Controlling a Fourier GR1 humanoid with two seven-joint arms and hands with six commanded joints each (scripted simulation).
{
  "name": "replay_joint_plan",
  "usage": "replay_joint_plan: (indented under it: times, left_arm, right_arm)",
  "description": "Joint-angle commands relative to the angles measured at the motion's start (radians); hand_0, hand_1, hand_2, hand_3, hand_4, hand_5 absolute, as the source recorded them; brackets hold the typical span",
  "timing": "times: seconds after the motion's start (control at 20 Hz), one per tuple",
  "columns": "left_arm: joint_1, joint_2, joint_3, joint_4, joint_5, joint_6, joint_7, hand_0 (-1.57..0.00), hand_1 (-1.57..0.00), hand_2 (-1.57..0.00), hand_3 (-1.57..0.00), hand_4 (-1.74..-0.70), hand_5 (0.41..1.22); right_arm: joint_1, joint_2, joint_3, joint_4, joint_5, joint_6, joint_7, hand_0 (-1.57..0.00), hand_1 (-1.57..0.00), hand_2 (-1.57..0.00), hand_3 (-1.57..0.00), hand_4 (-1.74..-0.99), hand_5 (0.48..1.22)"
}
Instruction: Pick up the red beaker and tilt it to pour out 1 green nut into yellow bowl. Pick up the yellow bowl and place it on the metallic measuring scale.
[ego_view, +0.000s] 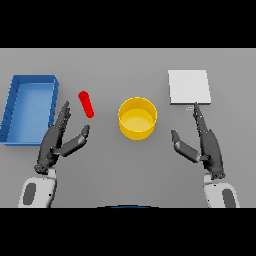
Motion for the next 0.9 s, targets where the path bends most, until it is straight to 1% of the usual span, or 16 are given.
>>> replay_joint_plan:
  times: [0.0,0.05,0.15,0.25,0.3,0.4,0.45,0.5,0.6,0.65,0.7,0.85]
  left_arm:
    - [-0.026,-0.012,0.000,0.035,-0.001,0.002,0.000,0.00,0.00,0.00,0.00,-1.28,0.691]
    - [-0.058,-0.012,0.013,0.069,0.009,-0.002,0.001,0.00,0.00,0.00,0.00,-1.30,0.702]
    - [-0.101,-0.018,0.026,0.133,0.015,-0.004,-0.017,0.00,0.00,0.00,0.00,-1.36,0.724]
    - [-0.154,-0.016,0.036,0.193,0.005,0.000,-0.024,0.00,0.00,0.00,0.00,-1.38,0.738]
    - [-0.182,-0.012,0.047,0.222,0.006,0.001,-0.024,0.00,0.00,0.00,0.00,-1.38,0.739]
    - [-0.225,-0.017,0.064,0.296,0.004,0.010,-0.030,0.00,0.00,0.00,0.00,-1.38,0.738]
    - [-0.248,-0.014,0.074,0.330,0.002,0.015,-0.037,0.00,0.00,0.00,0.00,-1.37,0.733]
    - [-0.256,-0.018,0.082,0.365,0.003,0.019,-0.052,0.00,0.00,0.00,0.00,-1.36,0.726]
    - [-0.317,-0.020,0.110,0.442,0.014,0.022,-0.056,0.00,0.00,0.00,0.00,-1.35,0.718]
    - [-0.332,-0.018,0.119,0.473,0.016,0.023,-0.078,0.00,0.00,0.00,0.00,-1.34,0.717]
    - [-0.352,-0.018,0.129,0.497,0.024,0.019,-0.079,0.00,0.00,0.00,0.00,-1.33,0.714]
    - [-0.397,-0.020,0.134,0.542,0.017,0.023,-0.102,0.00,0.00,0.00,0.00,-1.32,0.713]
  right_arm:
    - [-0.002,0.003,-0.008,0.001,-0.021,0.007,-0.012,0.00,0.00,0.00,0.00,-1.265,0.680]
    - [0.017,0.000,-0.013,-0.001,-0.036,0.017,-0.027,0.00,0.00,0.00,0.00,-1.275,0.680]
    - [-0.001,0.002,-0.011,-0.002,-0.041,0.021,-0.020,0.00,0.00,0.00,0.00,-1.286,0.676]
    - [0.012,0.007,-0.008,-0.010,-0.046,0.025,-0.026,0.00,0.00,0.00,0.00,-1.304,0.678]
    - [-0.008,0.007,-0.012,-0.005,-0.039,0.017,0.003,0.00,0.00,0.00,0.00,-1.308,0.679]
    - [-0.007,-0.009,-0.030,-0.007,-0.057,0.023,-0.007,0.00,0.00,0.00,0.00,-1.321,0.683]
    - [0.007,0.000,-0.021,-0.009,-0.055,0.024,-0.019,0.00,0.00,0.00,0.00,-1.329,0.685]
    - [0.002,0.004,-0.017,-0.003,-0.050,0.023,-0.013,0.00,0.00,0.00,0.00,-1.331,0.686]
    - [-0.003,-0.003,-0.033,-0.009,-0.065,0.022,0.000,0.00,0.00,0.00,0.00,-1.339,0.688]
    - [-0.001,-0.003,-0.033,-0.005,-0.062,0.020,-0.008,0.00,0.00,0.00,0.00,-1.341,0.689]
    - [0.010,-0.005,-0.030,-0.010,-0.061,0.024,-0.014,0.00,0.00,0.00,0.00,-1.338,0.688]
    - [0.003,-0.002,-0.035,-0.001,-0.074,0.029,-0.010,0.00,0.00,0.00,0.00,-1.336,0.688]
